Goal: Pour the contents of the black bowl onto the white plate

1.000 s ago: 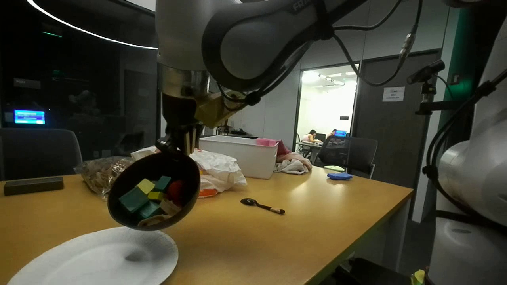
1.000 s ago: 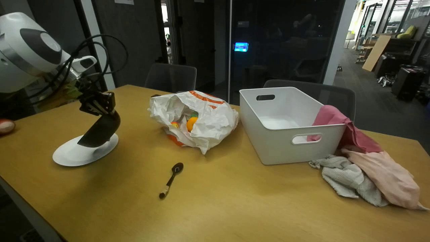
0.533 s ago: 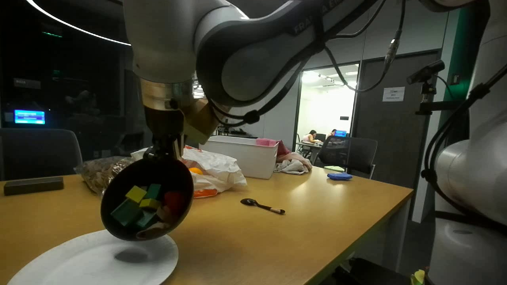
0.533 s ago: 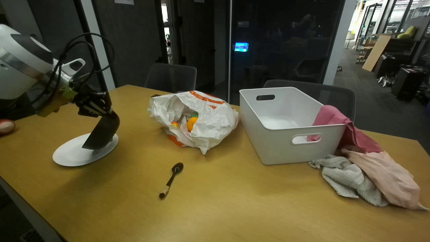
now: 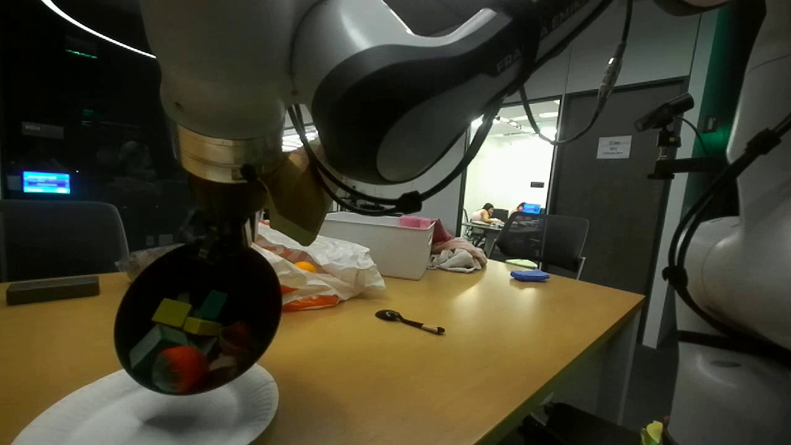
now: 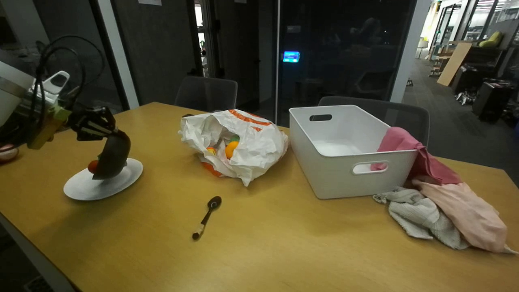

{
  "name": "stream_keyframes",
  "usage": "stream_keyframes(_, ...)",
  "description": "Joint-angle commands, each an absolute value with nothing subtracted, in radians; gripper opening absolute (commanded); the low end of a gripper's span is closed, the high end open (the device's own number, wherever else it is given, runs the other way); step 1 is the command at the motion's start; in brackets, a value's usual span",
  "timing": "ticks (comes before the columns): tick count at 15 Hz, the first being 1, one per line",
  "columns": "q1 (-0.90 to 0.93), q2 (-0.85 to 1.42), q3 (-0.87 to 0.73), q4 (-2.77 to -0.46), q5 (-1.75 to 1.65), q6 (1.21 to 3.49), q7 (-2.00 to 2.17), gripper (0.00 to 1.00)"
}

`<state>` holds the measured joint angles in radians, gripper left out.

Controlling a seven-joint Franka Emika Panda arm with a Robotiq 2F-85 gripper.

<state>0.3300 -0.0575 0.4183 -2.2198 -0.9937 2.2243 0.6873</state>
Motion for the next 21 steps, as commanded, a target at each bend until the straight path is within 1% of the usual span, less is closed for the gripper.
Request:
stream_keyframes(1, 0.351, -0.097, 0.416, -2.272, -1.151, 2.253, 0.779, 0.08)
stream_keyframes(10, 0.358, -0.095, 0.390, -2.384, -1.497, 2.280, 1.011, 0.08)
stream_keyframes(15, 0.382, -0.111, 0.404, -2.395, -1.584, 2.313, 1.123, 0.08)
stream_keyframes(21, 0.421, -0.150, 0.428, -2.413, -1.802, 2.276, 1.207, 0.08)
